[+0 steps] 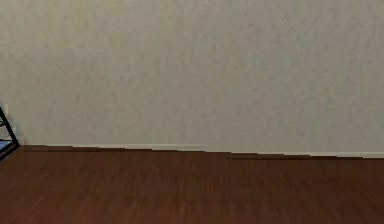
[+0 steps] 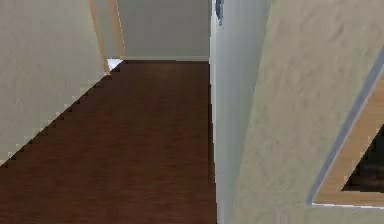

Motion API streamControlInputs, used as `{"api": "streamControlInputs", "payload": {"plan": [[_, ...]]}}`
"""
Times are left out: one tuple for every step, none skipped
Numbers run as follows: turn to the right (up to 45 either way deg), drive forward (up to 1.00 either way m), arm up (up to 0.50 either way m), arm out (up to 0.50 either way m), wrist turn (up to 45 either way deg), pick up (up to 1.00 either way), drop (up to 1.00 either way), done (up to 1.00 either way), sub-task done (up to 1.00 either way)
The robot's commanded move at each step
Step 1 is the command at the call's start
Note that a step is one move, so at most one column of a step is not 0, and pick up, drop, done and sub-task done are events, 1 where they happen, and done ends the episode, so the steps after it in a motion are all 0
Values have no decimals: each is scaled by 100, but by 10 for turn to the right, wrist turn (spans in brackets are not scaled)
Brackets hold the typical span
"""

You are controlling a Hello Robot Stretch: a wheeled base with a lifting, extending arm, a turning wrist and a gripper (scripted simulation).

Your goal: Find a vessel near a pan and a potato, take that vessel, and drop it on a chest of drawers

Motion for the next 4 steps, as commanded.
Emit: {"api": "streamControlInputs", "payload": {"plan": [[420, 0, 0, 0, 0, 0, 0, 0, 0], [0, 30, 0, 0, 0, 0, 0, 0, 0], [90, 0, 0, 0, 0, 0, 0, 0, 0], [0, 15, 0, 0, 0, 0, 0, 0, 0]]}}
